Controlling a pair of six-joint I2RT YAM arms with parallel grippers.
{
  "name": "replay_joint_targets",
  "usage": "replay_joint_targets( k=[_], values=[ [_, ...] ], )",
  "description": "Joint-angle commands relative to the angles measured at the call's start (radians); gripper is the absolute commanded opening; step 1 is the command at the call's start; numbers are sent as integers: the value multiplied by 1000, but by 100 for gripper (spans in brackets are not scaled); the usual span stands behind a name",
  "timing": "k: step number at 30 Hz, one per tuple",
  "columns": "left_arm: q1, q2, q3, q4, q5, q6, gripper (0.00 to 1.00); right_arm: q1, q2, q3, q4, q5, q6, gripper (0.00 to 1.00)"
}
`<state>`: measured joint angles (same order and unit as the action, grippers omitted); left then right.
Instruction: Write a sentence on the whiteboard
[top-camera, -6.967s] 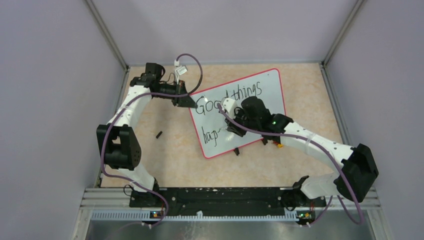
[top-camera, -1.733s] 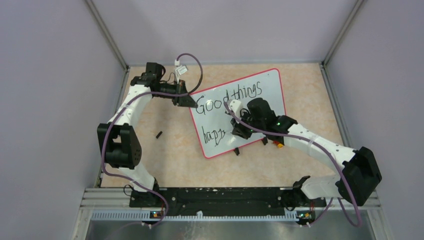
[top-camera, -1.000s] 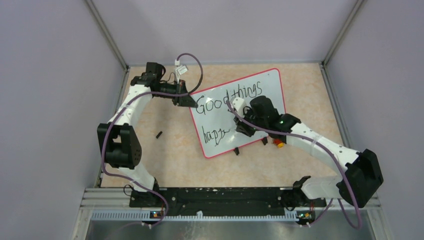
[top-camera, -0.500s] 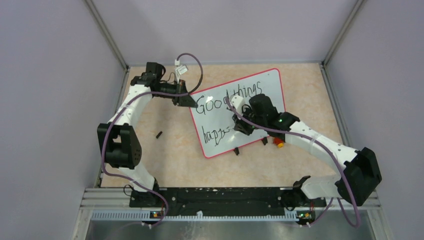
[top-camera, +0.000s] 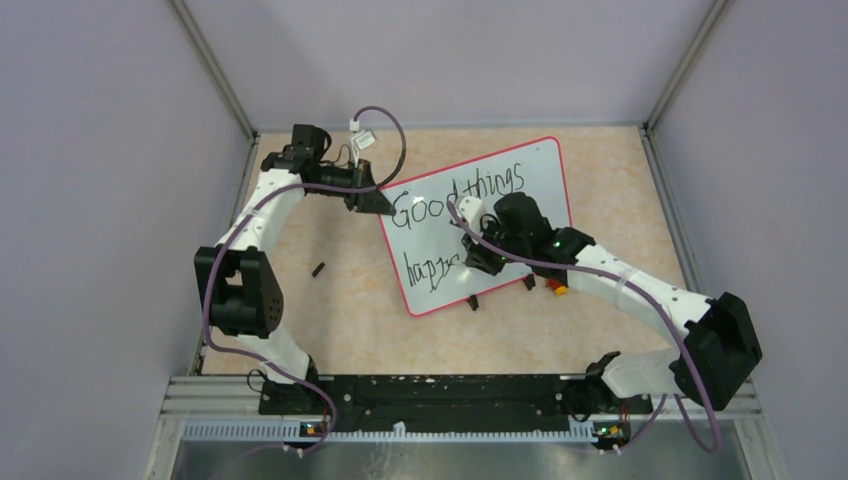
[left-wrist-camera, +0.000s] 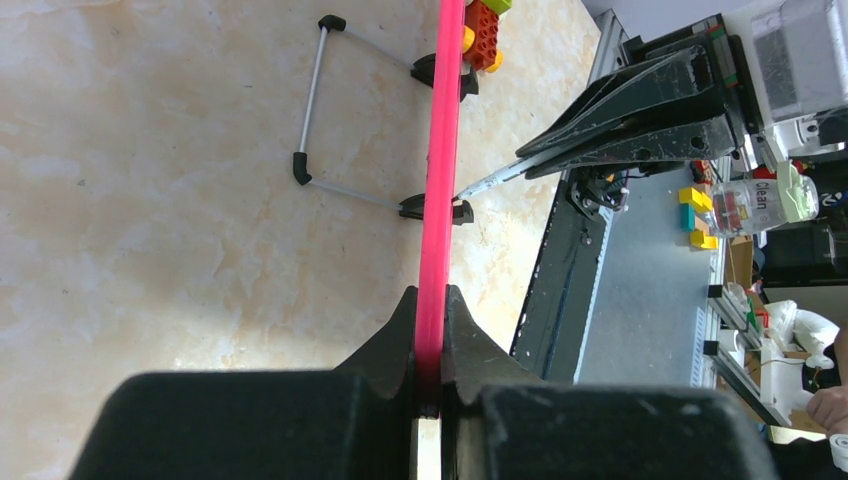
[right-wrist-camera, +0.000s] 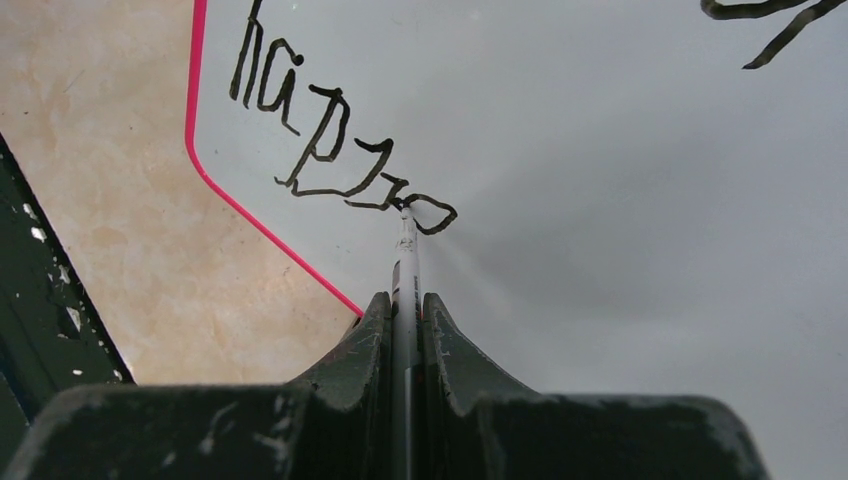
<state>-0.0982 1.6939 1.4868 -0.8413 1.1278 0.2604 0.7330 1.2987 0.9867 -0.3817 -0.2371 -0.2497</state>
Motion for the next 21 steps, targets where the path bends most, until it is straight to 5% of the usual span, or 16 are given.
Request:
replay_joint_targets(
  k=[1,21],
  values=[
    [-1,1,34,56,-109,48,0,8,-3,-30,50,28,3,0],
    [-1,2,40,54,-114,48,0,-9,-42,-52,8,69,-34,0]
  ],
)
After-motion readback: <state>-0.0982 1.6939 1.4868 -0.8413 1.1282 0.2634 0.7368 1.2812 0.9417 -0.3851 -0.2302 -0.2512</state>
